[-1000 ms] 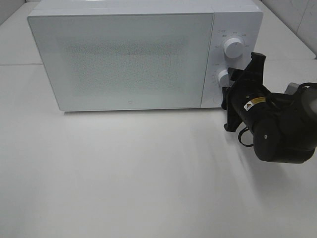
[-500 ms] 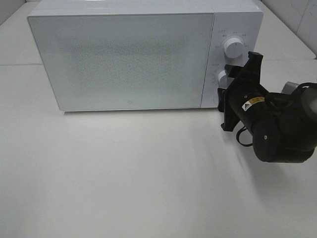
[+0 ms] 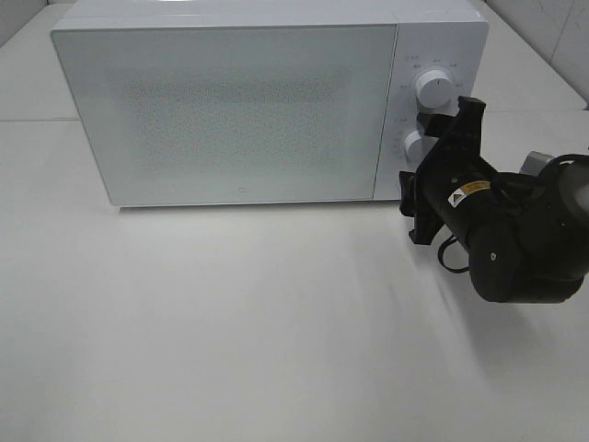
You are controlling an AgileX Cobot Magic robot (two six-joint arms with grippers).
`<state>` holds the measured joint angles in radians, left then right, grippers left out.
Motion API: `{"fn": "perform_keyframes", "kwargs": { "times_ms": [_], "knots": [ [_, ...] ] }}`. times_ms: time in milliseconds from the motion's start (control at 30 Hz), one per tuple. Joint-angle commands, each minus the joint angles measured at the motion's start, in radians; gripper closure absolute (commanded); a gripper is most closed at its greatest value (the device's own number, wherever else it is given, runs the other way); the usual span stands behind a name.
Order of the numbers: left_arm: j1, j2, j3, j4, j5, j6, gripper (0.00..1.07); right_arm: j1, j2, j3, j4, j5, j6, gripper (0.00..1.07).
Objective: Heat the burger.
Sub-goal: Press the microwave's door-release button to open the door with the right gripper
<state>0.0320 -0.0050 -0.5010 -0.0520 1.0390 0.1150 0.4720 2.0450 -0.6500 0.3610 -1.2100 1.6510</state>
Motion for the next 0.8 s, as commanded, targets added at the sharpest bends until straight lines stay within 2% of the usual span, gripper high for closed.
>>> {"fn": "perform_keyframes", "kwargs": {
  "times_ms": [33,267,367,633,767,800],
  "knots": [
    [0.004,-0.024,0.005,-0.010,-0.007,-0.008,0.07,0.004,-0.015,0.017,-0.014,-0.123,-0.006,0.33],
    [0.004,-0.024,0.005,-0.010,-0.007,-0.008,0.07,0.004,-0.080,0.106,0.002,-0.132,-0.006,0.33],
    [0.004,-0.024,0.005,-0.010,-0.007,-0.008,0.07,0.004,-0.088,0.114,0.001,-0.132,-0.006,0.33],
    [0.004,-0.024,0.005,-0.010,-0.007,-0.008,0.07,0.081,-0.204,0.207,0.070,-0.132,-0.029,0.33],
    [0.004,-0.024,0.005,-0.010,-0.007,-0.008,0.07,0.130,-0.268,0.254,0.120,-0.132,-0.148,0.33],
    [0.004,-0.024,0.005,-0.010,-0.007,-0.008,0.07,0.143,-0.302,0.274,0.126,-0.132,-0.256,0.33]
  ]
}}
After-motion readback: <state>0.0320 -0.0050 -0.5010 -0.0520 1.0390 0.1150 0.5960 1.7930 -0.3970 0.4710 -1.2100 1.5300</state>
